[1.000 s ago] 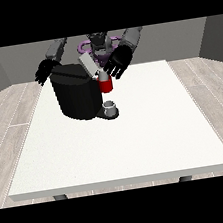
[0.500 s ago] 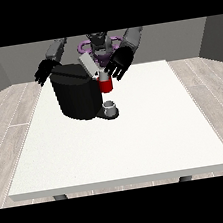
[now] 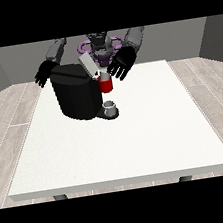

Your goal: Insert the coffee pod into the coffee machine and close the lid

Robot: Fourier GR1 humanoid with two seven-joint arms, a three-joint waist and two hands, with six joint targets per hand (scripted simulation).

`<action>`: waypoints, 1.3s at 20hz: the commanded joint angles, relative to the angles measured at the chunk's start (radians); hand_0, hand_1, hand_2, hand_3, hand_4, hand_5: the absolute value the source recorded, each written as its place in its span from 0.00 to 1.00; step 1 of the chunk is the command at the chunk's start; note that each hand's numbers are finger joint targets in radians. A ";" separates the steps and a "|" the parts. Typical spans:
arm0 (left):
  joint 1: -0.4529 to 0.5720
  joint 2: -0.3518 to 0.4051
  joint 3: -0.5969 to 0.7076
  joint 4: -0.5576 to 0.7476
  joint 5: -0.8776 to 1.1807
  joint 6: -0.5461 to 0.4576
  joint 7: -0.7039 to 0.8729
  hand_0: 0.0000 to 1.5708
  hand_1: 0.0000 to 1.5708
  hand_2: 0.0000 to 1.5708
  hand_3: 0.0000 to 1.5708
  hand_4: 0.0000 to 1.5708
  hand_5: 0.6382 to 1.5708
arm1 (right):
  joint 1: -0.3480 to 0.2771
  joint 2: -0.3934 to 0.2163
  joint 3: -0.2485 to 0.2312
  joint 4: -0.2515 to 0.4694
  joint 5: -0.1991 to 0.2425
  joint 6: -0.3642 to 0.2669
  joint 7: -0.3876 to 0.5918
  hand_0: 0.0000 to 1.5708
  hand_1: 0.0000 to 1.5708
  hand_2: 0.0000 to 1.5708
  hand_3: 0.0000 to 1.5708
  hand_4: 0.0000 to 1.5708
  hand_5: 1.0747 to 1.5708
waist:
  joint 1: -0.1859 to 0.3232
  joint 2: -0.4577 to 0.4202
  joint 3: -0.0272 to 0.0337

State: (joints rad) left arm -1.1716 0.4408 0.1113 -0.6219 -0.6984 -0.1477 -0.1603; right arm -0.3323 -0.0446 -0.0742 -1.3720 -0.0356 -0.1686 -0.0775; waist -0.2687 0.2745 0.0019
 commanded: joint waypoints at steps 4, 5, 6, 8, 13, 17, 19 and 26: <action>0.036 0.034 -0.043 0.023 -0.046 -0.045 -0.050 0.00 0.00 0.24 0.07 0.00 1.00 | 0.046 -0.005 0.014 -0.017 0.008 0.009 -0.001 0.00 0.00 0.00 0.00 0.27 1.00 | -0.019 -0.006 -0.0017; 0.008 0.019 -0.049 0.008 -0.048 -0.047 -0.045 0.00 0.00 0.00 0.00 0.00 1.00 | 0.006 0.004 0.003 0.007 0.002 -0.002 -0.010 0.00 0.00 0.00 0.00 0.28 1.00 | -0.004 0.011 -0.0015; -0.006 0.031 -0.046 0.023 -0.055 -0.061 -0.015 0.00 0.00 0.00 0.00 0.00 1.00 | -0.003 0.020 0.014 -0.005 0.003 -0.013 0.011 0.00 0.00 0.00 0.00 0.24 1.00 | -0.011 0.003 -0.0016; 0.007 -0.029 -0.067 0.011 -0.067 -0.052 0.031 0.00 0.00 0.00 0.00 0.00 1.00 | -0.001 -0.012 -0.004 0.033 0.012 -0.008 0.013 0.00 0.00 0.00 0.00 0.23 1.00 | 0.001 -0.031 -0.0016; 0.028 0.050 -0.036 0.021 -0.055 -0.080 -0.048 0.00 0.00 0.00 0.00 0.00 1.00 | 0.071 -0.005 0.008 0.002 -0.002 0.020 -0.029 0.00 0.00 0.00 0.00 0.24 1.00 | -0.013 -0.045 -0.0017; 0.034 0.028 -0.037 0.002 -0.061 -0.069 -0.030 0.00 0.00 0.00 0.00 0.00 1.00 | 0.053 -0.016 -0.016 0.041 -0.016 0.028 -0.041 0.00 0.00 0.00 0.00 0.26 1.00 | 0.023 -0.056 -0.0016; 0.033 -0.008 -0.038 0.002 -0.048 -0.113 0.011 0.00 0.00 0.00 0.00 0.00 1.00 | 0.076 -0.021 -0.006 0.048 -0.011 0.033 -0.008 0.00 0.00 0.00 0.00 0.25 1.00 | 0.026 -0.121 -0.0016; 0.166 -0.112 -0.040 -0.038 -0.031 -0.050 0.004 0.00 0.00 0.00 0.00 0.00 1.00 | 0.167 0.017 -0.008 0.061 -0.027 0.026 -0.065 0.00 0.00 0.00 0.00 0.28 1.00 | 0.089 -0.215 -0.0017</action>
State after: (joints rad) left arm -1.0788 0.4124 0.0735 -0.6394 -0.7471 -0.2230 -0.1783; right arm -0.2315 -0.0387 -0.0883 -1.3285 -0.0600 -0.1533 -0.1111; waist -0.2130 0.1364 0.0002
